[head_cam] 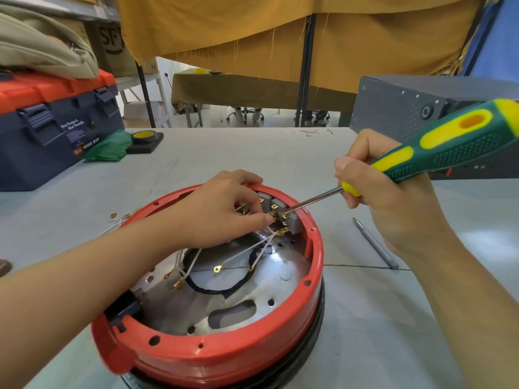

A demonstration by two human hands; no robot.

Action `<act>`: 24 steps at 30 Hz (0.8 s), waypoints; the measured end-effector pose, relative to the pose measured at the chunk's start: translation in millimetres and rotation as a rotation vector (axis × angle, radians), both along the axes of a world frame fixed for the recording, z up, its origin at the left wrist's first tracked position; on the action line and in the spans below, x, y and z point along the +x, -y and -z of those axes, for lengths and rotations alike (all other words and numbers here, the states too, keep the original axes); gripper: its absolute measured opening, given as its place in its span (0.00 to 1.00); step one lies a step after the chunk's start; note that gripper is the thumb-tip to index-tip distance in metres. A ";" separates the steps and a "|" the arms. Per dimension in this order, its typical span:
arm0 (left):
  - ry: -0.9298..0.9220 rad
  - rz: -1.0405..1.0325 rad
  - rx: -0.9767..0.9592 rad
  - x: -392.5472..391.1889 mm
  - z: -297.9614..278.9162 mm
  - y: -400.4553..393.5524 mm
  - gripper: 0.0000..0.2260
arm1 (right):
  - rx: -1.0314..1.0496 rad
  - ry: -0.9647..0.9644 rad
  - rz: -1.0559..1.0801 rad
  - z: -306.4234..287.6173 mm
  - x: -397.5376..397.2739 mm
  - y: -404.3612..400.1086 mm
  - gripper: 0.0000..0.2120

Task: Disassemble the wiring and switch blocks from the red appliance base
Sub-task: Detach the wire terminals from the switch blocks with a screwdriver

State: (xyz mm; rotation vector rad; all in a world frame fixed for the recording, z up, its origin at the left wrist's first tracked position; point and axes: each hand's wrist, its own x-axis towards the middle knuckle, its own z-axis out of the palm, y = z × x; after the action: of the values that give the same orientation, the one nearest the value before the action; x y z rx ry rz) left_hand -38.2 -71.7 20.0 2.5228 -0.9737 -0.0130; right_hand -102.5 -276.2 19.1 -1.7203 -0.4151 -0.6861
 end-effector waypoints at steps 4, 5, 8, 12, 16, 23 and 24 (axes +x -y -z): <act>-0.139 -0.025 -0.062 2.0 0.4 1.5 0.09 | 0.005 0.002 0.001 0.6 -0.6 -1.1 0.11; -0.163 -0.031 -0.081 2.9 0.8 1.8 0.09 | 0.011 0.008 -0.003 0.7 -0.8 -1.5 0.11; -0.230 -0.039 -0.166 5.1 2.0 2.1 0.10 | 0.056 0.035 -0.018 0.9 -1.8 -2.2 0.11; -0.286 -0.037 -0.239 6.2 2.5 2.1 0.12 | 0.123 0.073 -0.002 2.3 -2.8 -3.7 0.11; -0.308 -0.035 -0.281 6.3 1.6 1.4 0.14 | 0.136 0.121 0.032 4.3 -3.4 -9.3 0.11; -0.413 -0.061 -0.441 8.2 -3.1 -3.7 0.11 | 0.096 0.107 0.130 9.3 0.8 -17.3 0.08; -0.418 -0.066 -0.457 9.0 -4.2 -4.7 0.10 | 0.090 0.099 0.135 10.7 1.3 -18.0 0.07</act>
State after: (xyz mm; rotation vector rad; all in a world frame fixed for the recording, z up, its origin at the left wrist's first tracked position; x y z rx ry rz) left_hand -29.3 -67.0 24.1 2.0182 -0.6369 -0.2569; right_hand -101.2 -258.2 8.5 -1.6440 -0.3330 -0.8775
